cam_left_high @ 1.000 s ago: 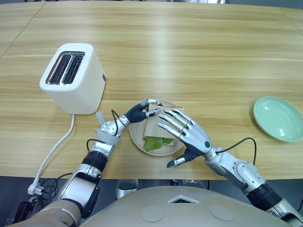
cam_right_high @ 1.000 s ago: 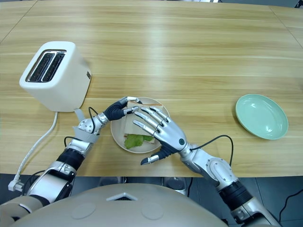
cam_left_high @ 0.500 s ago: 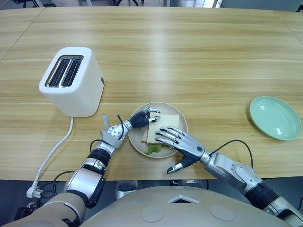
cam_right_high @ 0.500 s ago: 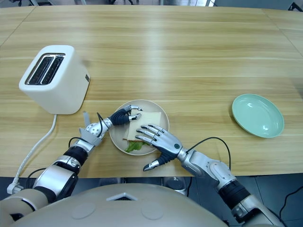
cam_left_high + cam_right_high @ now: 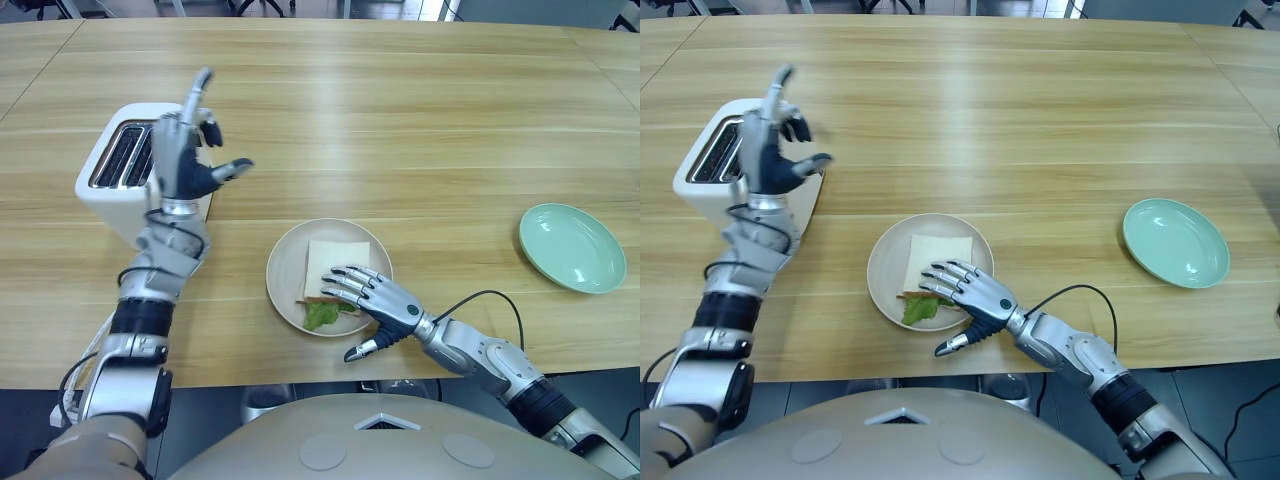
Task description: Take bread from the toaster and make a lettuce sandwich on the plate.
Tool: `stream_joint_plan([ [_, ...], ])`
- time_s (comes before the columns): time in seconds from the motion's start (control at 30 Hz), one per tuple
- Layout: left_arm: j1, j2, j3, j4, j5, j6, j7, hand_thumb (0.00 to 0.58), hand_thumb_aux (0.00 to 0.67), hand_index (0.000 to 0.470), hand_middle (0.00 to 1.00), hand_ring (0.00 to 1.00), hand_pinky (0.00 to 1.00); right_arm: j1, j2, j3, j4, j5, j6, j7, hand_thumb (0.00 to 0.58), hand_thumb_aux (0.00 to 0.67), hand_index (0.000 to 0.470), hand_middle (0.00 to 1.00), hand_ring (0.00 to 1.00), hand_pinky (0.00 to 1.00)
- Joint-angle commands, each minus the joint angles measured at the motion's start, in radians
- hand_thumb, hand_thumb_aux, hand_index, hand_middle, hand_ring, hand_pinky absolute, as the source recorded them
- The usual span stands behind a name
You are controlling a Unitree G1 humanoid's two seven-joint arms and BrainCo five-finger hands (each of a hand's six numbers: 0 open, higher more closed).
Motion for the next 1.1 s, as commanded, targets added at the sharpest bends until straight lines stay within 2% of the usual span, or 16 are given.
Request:
stream_joint_plan([
  [0.03,0.142,0.061,-0.133,-0.115,-0.347,-0.087,-0.306,0.538,0.489,0.336,1.00,1.00,1.00,0.044,0.012,-0.116,-0.133,0.219,-0.094,-0.050,0.294,0.200,0.137,0.04,0.04,0.04],
  [0.07,0.185,0.098,-0.165,-0.139,-0.411,-0.120,-0.378,0.580,0.670,0.460,1.00,1.00,1.00,0.061,0.009,-0.139,-0.159,0.302,-0.114,-0.031,0.559,0.544,0.373,0.64,0.64,0.64],
  [0.1,0.211,0.119,-0.180,-0.153,-0.450,-0.140,-0.430,0.580,0.670,0.460,1.00,1.00,1.00,0.072,0.007,-0.155,-0.174,0.355,-0.126,-0.013,0.580,0.670,0.460,1.00,1.00,1.00],
  [0.23,0.411,0.268,-0.263,-0.235,-0.685,-0.130,-0.700,0.580,0.670,0.460,1.00,1.00,1.00,0.139,-0.094,-0.205,-0.192,0.631,-0.161,0.157,0.580,0.670,0.460,1.00,1.00,1.00],
  [0.37,0.573,0.390,-0.282,-0.274,-0.846,-0.111,-0.919,0.580,0.670,0.460,1.00,1.00,1.00,0.238,-0.246,-0.210,-0.109,0.691,-0.179,0.348,0.580,0.670,0.460,1.00,1.00,1.00],
  [0.43,0.635,0.421,-0.259,-0.276,-0.867,-0.109,-0.979,0.580,0.670,0.460,1.00,1.00,1.00,0.286,-0.315,-0.188,-0.052,0.720,-0.199,0.447,0.580,0.670,0.460,1.00,1.00,1.00],
  [0.57,0.680,0.426,-0.272,-0.215,-0.697,-0.108,-1.065,0.580,0.670,0.460,1.00,1.00,1.00,0.345,-0.340,-0.161,0.009,0.722,-0.210,0.560,0.580,0.670,0.460,1.00,1.00,1.00],
  [0.67,0.579,0.340,-0.283,-0.120,-0.475,-0.081,-1.041,0.580,0.670,0.460,1.00,1.00,1.00,0.314,-0.273,-0.158,0.036,0.645,-0.195,0.571,0.580,0.670,0.460,1.00,1.00,1.00],
  [0.83,0.347,0.130,-0.298,0.059,-0.130,0.006,-0.847,0.580,0.670,0.460,1.00,1.00,1.00,0.155,-0.108,-0.138,0.132,0.445,-0.121,0.514,0.580,0.670,0.460,1.00,1.00,1.00],
  [1.0,0.142,-0.020,-0.350,0.297,0.066,0.086,-0.665,0.580,0.670,0.460,1.00,1.00,1.00,-0.009,0.041,-0.125,0.269,0.307,-0.035,0.401,0.580,0.670,0.460,1.00,1.00,1.00],
  [1.1,0.033,-0.081,-0.370,0.445,0.101,0.114,-0.598,0.580,0.670,0.460,1.00,1.00,1.00,-0.124,0.113,-0.113,0.409,0.248,0.038,0.331,0.580,0.670,0.460,1.00,1.00,1.00],
])
